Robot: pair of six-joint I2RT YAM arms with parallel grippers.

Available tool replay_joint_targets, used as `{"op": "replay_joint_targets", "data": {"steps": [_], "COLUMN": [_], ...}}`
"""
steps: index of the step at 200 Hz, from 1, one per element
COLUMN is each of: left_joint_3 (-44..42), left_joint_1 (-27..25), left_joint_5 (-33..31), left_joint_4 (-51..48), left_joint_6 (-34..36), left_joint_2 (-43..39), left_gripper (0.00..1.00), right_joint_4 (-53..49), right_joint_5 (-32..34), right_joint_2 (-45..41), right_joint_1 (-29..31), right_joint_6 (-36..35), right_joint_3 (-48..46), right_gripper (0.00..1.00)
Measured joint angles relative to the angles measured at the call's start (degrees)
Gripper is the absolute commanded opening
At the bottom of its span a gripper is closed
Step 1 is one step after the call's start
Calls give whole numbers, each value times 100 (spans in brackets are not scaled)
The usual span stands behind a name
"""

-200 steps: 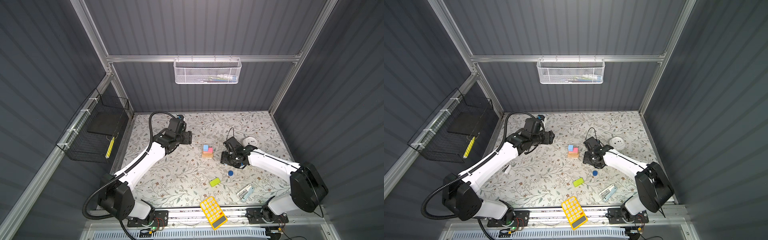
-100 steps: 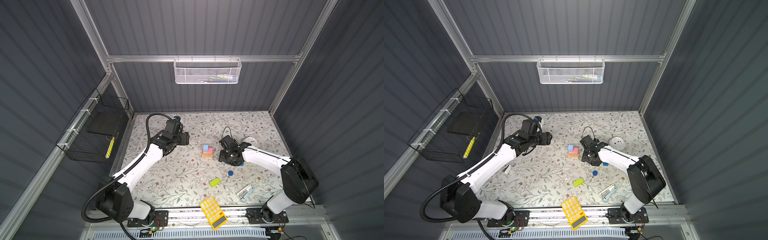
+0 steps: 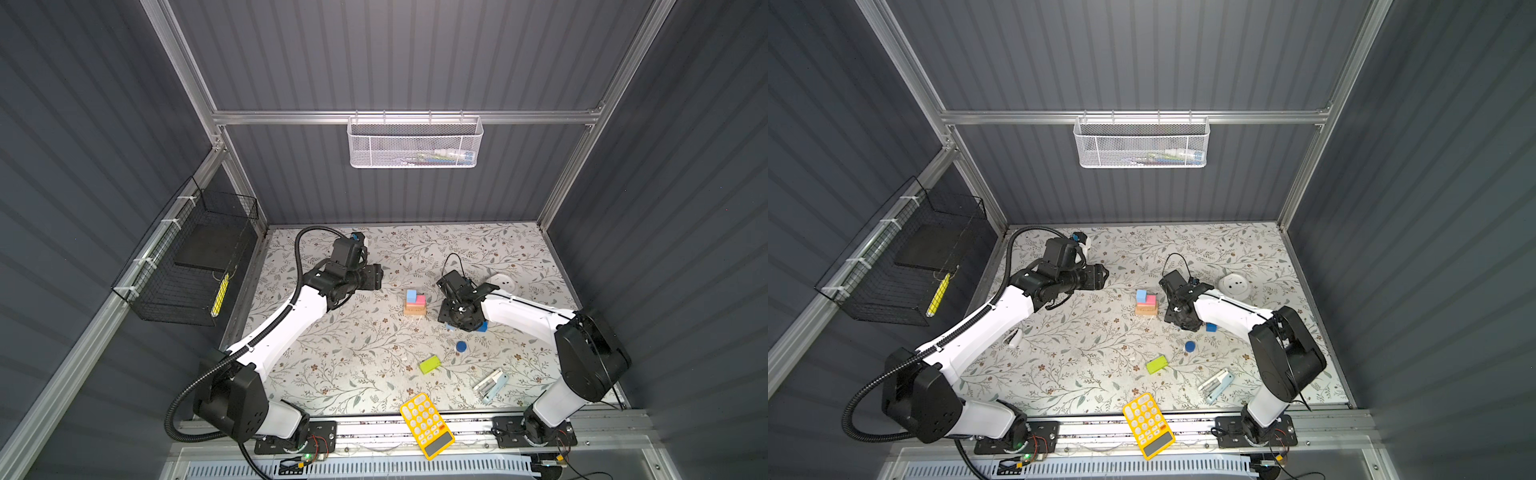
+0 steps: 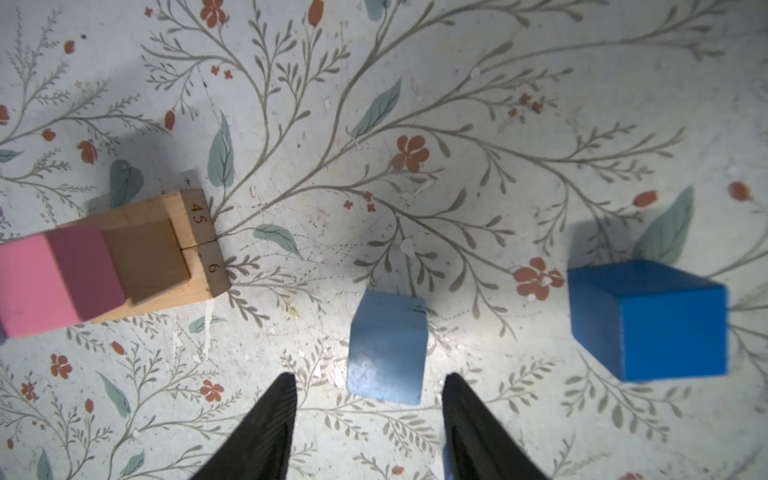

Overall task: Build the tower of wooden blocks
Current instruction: 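Lower the right gripper and close it on a second light blue cube, then lift the second light blue cube with the right gripper toward the stack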

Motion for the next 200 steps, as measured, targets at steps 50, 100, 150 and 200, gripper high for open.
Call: {"op": "replay_joint_targets", "data": {"steps": [50, 100, 150, 200], "left_joint_3": [22, 55, 96, 96], "left_joint_1": [2, 2, 2, 2], "left_joint_5": [20, 63, 105, 146], "left_joint_4": [0, -7, -2, -7], "left_joint_6": [2, 2, 0, 0], "left_joint_2": [70, 199, 205, 291], "left_gripper": [72, 72, 72, 72], "right_joint_4": [116, 197, 247, 254], "right_joint_5": [-90, -234, -271, -280], "right_joint_2": [70, 216, 234, 234], "right_joint_1": [-111, -125, -127, -138], "right_joint_6": [17, 22, 31, 31], "right_joint_3": [-52, -122, -127, -127], "right_gripper": [54, 46, 37, 35]}}
